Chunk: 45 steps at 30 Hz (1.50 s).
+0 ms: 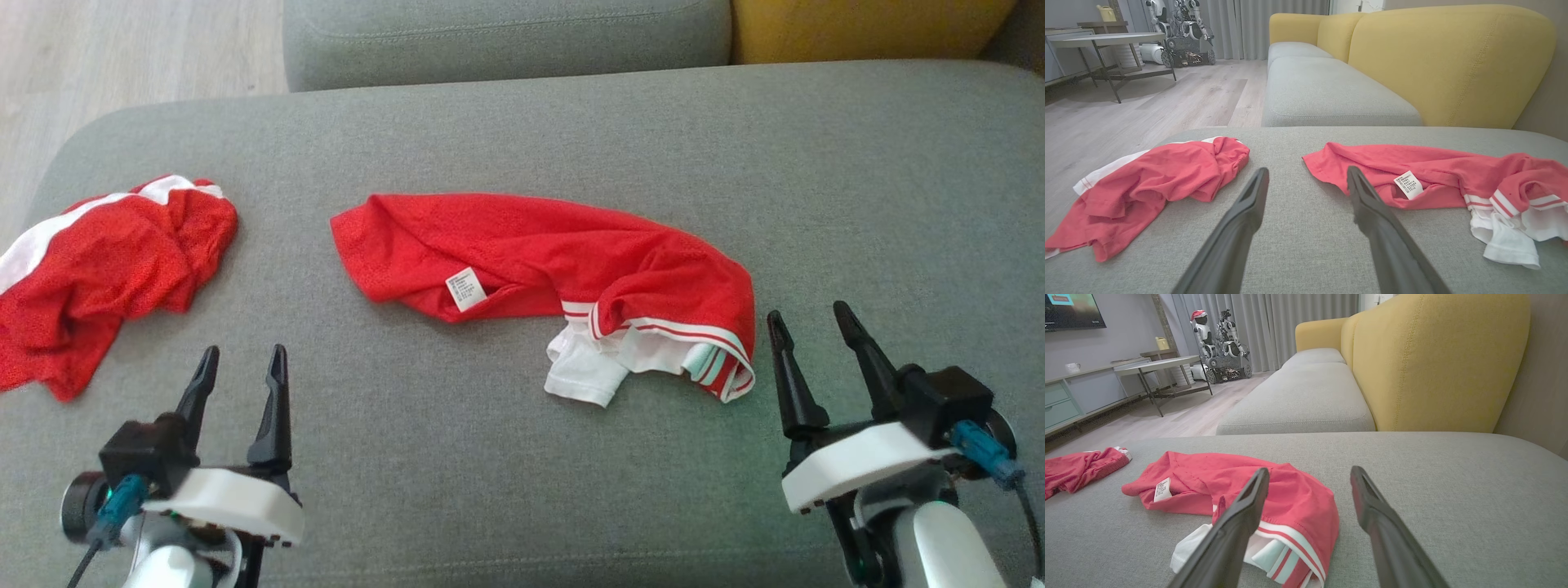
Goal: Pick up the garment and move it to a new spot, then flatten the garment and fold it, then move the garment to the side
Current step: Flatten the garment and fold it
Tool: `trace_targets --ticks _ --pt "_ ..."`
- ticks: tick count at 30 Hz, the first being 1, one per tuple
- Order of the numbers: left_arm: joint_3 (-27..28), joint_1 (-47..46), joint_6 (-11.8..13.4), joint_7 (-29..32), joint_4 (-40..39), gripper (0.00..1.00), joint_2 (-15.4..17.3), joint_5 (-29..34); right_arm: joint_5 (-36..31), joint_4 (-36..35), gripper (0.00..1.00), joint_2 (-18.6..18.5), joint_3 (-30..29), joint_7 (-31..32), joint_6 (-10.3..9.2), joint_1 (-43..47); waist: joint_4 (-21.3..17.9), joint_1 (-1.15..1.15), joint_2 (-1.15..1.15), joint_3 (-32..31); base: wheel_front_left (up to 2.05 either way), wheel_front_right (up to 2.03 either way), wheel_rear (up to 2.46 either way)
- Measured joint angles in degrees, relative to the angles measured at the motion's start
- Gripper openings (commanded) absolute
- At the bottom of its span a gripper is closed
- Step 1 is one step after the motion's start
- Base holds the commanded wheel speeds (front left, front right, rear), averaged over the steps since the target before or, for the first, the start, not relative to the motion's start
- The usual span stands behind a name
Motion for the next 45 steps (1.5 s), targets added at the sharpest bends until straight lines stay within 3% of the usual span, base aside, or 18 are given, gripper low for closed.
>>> trace_targets --ticks 9,17,26,27,28,29,30,38,45 --pt "-0.24 -0.08 0.01 -0.01 -0.3 1.0 0.01 0.01 -0.63 1.02 1.0 -0.01 1.83 0.21 0.0 -0.3 0.5 0.0 0.0 0.85 0.0 0.0 0.0" --pt "-0.2 -1.76 0.05 -0.02 -0.88 1.0 0.02 0.01 -2.89 5.15 1.0 -1.77 11.49 2.58 0.0 -5.03 0.62 0.0 0.0 3.18 0.0 0.0 0.0" --pt "-0.31 -7.03 -0.87 -0.05 -0.52 1.0 -0.31 0.69 -6.17 16.26 1.0 -4.83 15.21 3.96 0.0 -14.34 2.36 0.0 0.0 7.98 0.0 0.0 0.0" --pt "-0.3 -7.54 -1.05 -0.09 -0.35 1.0 -0.45 0.69 -6.21 17.41 0.95 -5.06 15.3 3.94 0.0 -15.0 2.61 0.0 0.0 8.47 0.0 0.0 0.0" --pt "-0.31 -7.99 -1.09 -0.09 -0.18 1.0 -0.67 0.7 -6.21 18.48 0.44 -5.11 15.35 3.98 0.0 -15.61 2.84 0.0 0.0 8.92 0.0 0.0 0.0" --pt "-0.27 -8.38 -1.1 -0.1 -0.02 1.0 -0.96 0.71 -6.2 19.36 0.18 -5.09 15.45 4.02 0.0 -16.1 3.05 0.0 0.0 9.3 0.0 0.0 0.0" --pt "-0.27 -8.61 -1.13 -0.1 0.1 1.0 -1.21 0.86 -5.87 20.05 0.0 -5.03 15.51 4.0 0.0 -16.55 3.25 0.0 0.0 9.62 0.0 0.0 0.0" --pt "1.43 -8.97 -2.1 -0.1 0.32 1.0 -2.45 2.2 -3.03 18.5 0.0 -4.95 13.58 1.47 0.0 -18.79 3.09 0.0 0.0 10.73 0.0 0.0 0.0" --pt "2.6 -9.72 -3.64 -0.1 0.05 1.0 -3.82 3.7 -2.86 13.37 0.0 -5.24 1.62 1.67 0.0 -22.23 3.1 0.0 0.0 12.56 0.0 0.0 0.0"
